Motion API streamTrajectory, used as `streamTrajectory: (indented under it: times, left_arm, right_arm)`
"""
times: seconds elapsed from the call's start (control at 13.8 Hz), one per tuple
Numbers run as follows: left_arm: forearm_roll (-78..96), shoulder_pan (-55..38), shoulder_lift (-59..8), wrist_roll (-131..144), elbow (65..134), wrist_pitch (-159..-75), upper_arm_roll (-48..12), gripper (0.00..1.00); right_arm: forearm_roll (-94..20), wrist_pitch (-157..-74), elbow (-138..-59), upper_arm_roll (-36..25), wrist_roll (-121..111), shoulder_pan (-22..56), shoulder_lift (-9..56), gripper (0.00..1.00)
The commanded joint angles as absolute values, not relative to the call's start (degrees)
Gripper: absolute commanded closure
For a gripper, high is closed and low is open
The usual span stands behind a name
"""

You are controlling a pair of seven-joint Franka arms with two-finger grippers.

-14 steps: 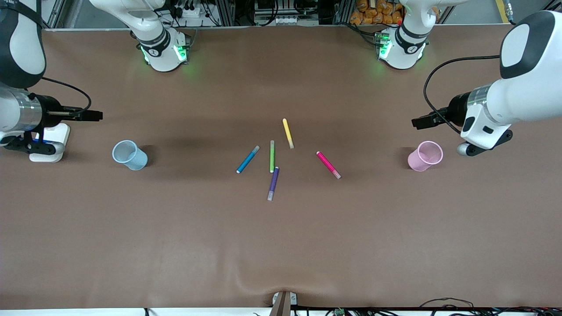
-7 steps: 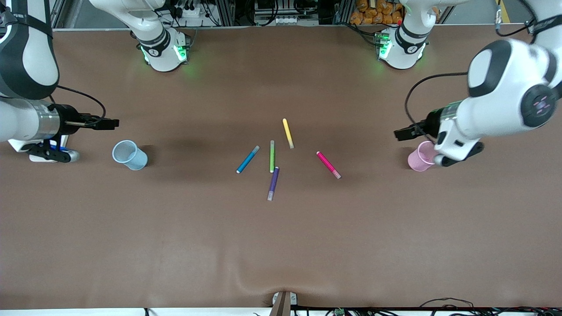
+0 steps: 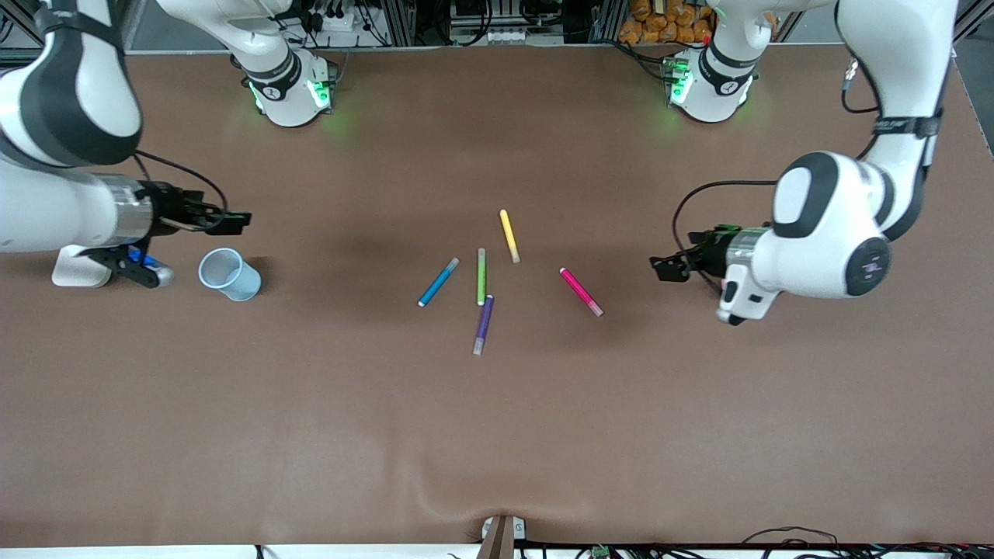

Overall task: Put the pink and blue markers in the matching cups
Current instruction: 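Move the left gripper toward the pink marker while the right gripper approaches the blue marker, then grasp the pink marker with the left gripper while the right gripper grasps the blue marker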

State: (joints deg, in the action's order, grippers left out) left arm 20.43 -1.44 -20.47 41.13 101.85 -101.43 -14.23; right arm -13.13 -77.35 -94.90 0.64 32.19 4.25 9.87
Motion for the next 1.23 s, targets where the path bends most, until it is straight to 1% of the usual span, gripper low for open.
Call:
streamTrajectory:
  times: [0.0, 0.29, 0.43, 0.72, 1.16]
  left_arm:
    - [21.44, -2.9, -23.71, 45.95, 99.41, -103.62, -14.41, 0.0]
    - [24.86, -4.91, -29.78, 53.07, 95.11, -103.97, -14.33, 0.0]
    - [25.75, -6.41, -31.81, 56.06, 93.96, -104.93, -14.24, 0.0]
    - [25.93, -7.47, -34.71, 58.01, 93.61, -107.84, -14.24, 0.0]
    - [25.84, -9.14, -37.61, 58.18, 93.25, -112.67, -14.24, 0.0]
  right_arm:
    - [-13.8, -77.87, -96.32, 2.02, 37.43, 4.92, 9.41, 0.0]
    - [-13.8, -82.17, -97.73, 8.68, 51.56, 5.27, 9.05, 0.0]
    - [-13.8, -85.24, -100.01, 10.89, 55.09, 5.36, 8.88, 0.0]
    - [-13.8, -93.5, -105.28, 15.9, 63.0, 5.27, 8.7, 0.0]
    - [-13.8, -103.78, -110.82, 19.86, 68.64, 5.27, 8.61, 0.0]
